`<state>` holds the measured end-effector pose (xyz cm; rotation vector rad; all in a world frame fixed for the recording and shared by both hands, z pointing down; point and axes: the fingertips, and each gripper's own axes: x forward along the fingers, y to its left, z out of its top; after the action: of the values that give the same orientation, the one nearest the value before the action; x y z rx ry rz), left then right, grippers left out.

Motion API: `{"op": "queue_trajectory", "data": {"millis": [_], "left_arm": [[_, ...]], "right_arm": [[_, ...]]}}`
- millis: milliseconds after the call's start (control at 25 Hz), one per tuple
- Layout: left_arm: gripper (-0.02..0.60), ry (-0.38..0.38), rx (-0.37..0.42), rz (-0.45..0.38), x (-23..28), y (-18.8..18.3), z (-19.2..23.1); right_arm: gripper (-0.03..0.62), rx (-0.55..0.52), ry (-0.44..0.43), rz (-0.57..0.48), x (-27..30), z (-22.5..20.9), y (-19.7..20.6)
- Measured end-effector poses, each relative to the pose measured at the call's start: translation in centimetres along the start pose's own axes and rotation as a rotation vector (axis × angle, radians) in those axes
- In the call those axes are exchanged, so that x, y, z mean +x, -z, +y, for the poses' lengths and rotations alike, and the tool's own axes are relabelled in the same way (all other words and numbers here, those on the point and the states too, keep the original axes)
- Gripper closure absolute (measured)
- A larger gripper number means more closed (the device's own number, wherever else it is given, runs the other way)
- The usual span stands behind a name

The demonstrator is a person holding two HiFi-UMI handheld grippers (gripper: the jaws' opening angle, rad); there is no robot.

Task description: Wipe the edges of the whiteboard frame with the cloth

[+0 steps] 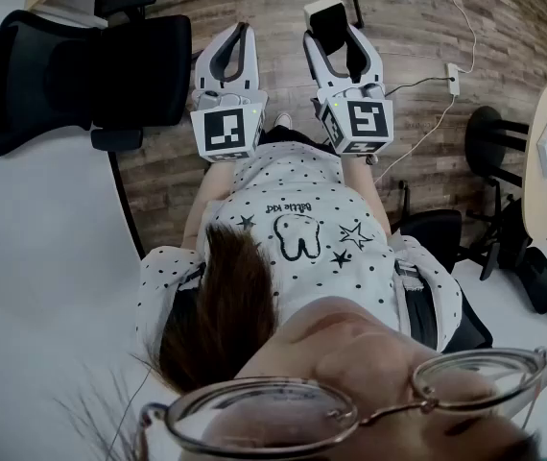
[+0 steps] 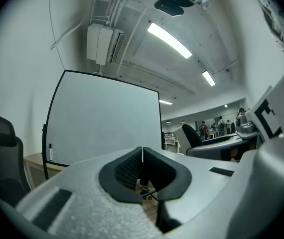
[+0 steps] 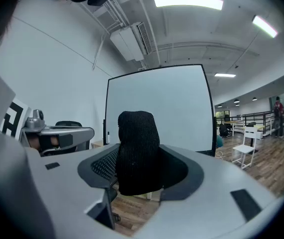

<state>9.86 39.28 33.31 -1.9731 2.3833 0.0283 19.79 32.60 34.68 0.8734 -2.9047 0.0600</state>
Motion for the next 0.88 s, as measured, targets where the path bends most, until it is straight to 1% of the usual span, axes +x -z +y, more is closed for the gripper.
{"op": "queue_trajectory", "data": {"millis": [680, 800, 880], "left_arm": [[0.561, -0.003, -0.016, 0.013, 0.4, 0.7, -0.4], [0.561, -0.005, -0.022, 0.017, 0.6, 1.0, -0.4], [0.561, -0.009, -0.024, 0.018, 0.7, 1.1, -0.4]], "right_arm": [[0.355, 0.003, -0.014, 0.015, -0.1, -0.4, 0.7], [0.353, 0.016, -0.043, 0.010, 0.1, -0.3, 0.7], [0.353, 0.045, -0.070, -0.010, 0.1, -0.2, 0.6]]}}
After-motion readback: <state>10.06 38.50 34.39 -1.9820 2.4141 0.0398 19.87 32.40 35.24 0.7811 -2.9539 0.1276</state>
